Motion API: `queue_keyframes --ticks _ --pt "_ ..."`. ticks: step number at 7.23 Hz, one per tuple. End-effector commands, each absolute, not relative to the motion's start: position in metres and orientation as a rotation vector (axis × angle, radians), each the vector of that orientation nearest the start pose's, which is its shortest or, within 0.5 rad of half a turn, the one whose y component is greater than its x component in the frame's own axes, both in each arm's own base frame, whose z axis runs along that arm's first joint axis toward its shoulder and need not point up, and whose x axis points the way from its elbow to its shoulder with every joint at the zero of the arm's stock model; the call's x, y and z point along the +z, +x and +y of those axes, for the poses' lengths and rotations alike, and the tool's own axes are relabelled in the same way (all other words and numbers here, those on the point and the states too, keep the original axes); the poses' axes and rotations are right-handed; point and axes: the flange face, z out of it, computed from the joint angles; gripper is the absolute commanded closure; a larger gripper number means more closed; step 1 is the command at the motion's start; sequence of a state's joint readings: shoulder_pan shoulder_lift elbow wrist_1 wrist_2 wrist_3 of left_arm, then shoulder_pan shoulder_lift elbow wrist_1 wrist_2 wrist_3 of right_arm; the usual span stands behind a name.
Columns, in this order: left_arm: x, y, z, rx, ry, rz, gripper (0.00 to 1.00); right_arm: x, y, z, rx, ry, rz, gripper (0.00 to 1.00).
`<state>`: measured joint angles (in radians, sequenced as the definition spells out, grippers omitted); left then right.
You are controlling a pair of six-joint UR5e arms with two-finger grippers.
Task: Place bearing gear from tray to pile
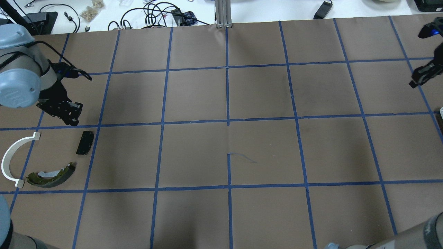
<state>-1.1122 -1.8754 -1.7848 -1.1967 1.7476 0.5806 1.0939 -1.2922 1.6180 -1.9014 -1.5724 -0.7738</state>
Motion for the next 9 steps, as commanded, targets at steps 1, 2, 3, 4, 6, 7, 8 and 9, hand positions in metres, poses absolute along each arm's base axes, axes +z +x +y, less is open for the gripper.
queue_keyframes --ticks 1,2,3,4,6,7,8,9 --pt "0.229 0.195 -0.525 0.316 0.163 3.054 1.0 0.385 0.02 -0.571 0.053 -0.268 3.126 1.0" --pt "0.214 0.196 -0.526 0.268 0.205 3.036 1.0 0.38 0.09 -0.564 0.066 -0.264 3.121 1.0" --pt "0.199 0.194 -0.522 0.253 0.201 3.031 1.0 0.374 0.157 -0.548 0.077 -0.155 3.138 1.0" --pt "0.192 0.191 -0.518 0.267 0.206 3.036 1.0 0.358 0.218 -0.529 0.091 -0.202 3.141 1.0" --pt "0.186 0.191 -0.517 0.279 0.205 3.046 1.0 0.307 0.322 -0.489 0.024 -0.27 3.134 1.0" --pt "0.183 0.191 -0.516 0.289 0.199 3.05 0.9 0.266 0.363 -0.467 0.037 -0.216 3.145 1.0" --pt "0.185 0.192 -0.515 0.29 0.195 3.049 0.61 0.236 0.396 -0.455 -0.021 -0.195 3.129 1.0" --pt "0.184 0.193 -0.515 0.292 0.2 3.05 0.27 0.216 0.424 -0.441 -0.045 -0.194 3.122 0.99"
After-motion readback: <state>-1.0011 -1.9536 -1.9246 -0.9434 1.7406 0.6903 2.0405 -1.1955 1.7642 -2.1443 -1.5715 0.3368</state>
